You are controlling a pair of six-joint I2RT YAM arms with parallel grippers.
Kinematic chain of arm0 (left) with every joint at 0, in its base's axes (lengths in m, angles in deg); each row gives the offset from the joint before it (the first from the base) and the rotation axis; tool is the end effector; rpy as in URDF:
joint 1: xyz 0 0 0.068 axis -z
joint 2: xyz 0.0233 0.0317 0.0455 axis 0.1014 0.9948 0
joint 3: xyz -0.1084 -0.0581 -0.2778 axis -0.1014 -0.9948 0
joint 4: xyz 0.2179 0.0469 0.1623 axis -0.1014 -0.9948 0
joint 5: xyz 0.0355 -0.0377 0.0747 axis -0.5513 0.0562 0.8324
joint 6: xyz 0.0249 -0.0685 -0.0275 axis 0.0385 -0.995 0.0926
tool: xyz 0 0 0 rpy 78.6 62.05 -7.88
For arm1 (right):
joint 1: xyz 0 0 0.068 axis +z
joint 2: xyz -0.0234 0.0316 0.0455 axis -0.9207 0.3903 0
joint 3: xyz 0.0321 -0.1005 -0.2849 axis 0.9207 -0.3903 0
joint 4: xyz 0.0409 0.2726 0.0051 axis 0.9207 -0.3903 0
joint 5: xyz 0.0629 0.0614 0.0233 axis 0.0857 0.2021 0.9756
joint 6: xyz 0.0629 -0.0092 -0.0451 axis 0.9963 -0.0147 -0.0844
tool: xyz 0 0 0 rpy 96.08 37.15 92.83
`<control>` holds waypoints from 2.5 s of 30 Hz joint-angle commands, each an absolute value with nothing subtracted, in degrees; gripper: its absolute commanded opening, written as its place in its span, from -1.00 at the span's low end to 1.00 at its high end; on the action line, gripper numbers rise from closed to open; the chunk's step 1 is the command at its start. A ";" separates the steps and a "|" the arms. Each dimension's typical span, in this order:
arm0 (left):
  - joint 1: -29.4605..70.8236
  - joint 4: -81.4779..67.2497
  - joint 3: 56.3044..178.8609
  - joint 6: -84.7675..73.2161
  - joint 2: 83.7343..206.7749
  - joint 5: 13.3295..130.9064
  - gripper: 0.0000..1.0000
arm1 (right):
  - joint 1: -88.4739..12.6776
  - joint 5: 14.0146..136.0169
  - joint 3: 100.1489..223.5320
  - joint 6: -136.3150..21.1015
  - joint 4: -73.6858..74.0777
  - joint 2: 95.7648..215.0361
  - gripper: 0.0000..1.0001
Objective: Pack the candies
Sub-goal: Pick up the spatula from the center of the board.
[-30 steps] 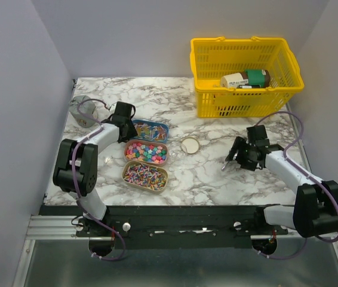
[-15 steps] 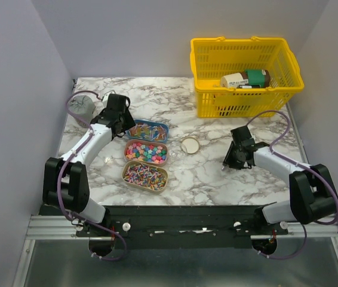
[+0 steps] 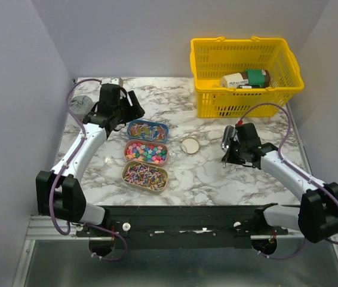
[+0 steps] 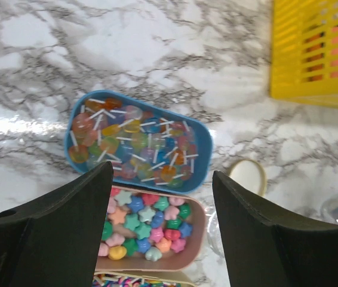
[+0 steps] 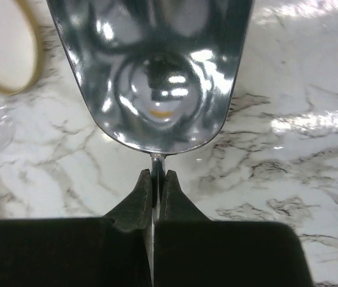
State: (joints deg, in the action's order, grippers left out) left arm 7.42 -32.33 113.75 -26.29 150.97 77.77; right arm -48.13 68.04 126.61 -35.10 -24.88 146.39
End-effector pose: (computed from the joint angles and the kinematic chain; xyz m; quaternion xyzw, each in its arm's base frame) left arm 0.3450 -0.0843 0.3245 -0.1356 0.8801 -0.1938 0.4117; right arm 0.2436 0.0841 0.1912 0.0856 0.9558 0.1199 0.2544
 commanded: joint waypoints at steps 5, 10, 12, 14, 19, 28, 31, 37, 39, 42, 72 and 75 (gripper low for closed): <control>7.54 -28.38 119.59 -29.79 151.68 55.86 0.85 | -42.78 86.00 136.02 -53.78 -29.26 137.43 -0.99; 7.72 -27.84 120.38 -29.01 149.13 57.52 0.98 | -36.10 88.03 140.78 -57.13 -32.51 136.55 -0.99; 7.63 -29.08 121.35 -27.25 149.04 55.96 0.98 | -32.86 87.94 142.36 -57.65 -32.87 136.63 -0.99; 7.72 -28.73 120.91 -26.46 148.43 53.67 0.97 | -30.56 87.68 143.16 -58.18 -33.13 136.98 -0.99; 8.68 -29.96 119.25 -23.21 148.69 44.45 0.98 | -24.06 86.27 146.23 -60.46 -34.36 140.76 -0.99; 11.85 -23.81 113.18 -21.97 145.17 36.62 0.98 | -20.36 82.67 151.15 -62.05 -36.30 146.39 -0.99; 12.81 -22.84 111.51 -21.27 144.38 33.45 0.98 | -19.74 81.09 152.30 -62.58 -36.91 147.53 -0.99; 14.92 -22.93 109.66 -20.65 144.73 33.01 0.85 | -19.56 77.84 154.76 -62.05 -37.00 147.80 -0.99; 15.10 -22.75 109.31 -20.48 145.17 32.83 0.78 | -19.56 77.22 155.37 -61.79 -37.00 147.27 -0.99; 15.10 -23.36 109.40 -19.25 146.05 32.48 0.60 | -19.56 78.61 156.34 -61.78 -36.91 146.57 -0.99; 16.95 -32.00 111.07 -18.15 149.92 16.84 -1.00 | -19.65 81.70 161.18 -70.40 -45.62 144.02 -0.99; 16.95 -25.67 111.07 -26.50 148.43 16.48 -1.00 | -19.48 80.74 158.02 -70.05 -43.60 142.53 -0.99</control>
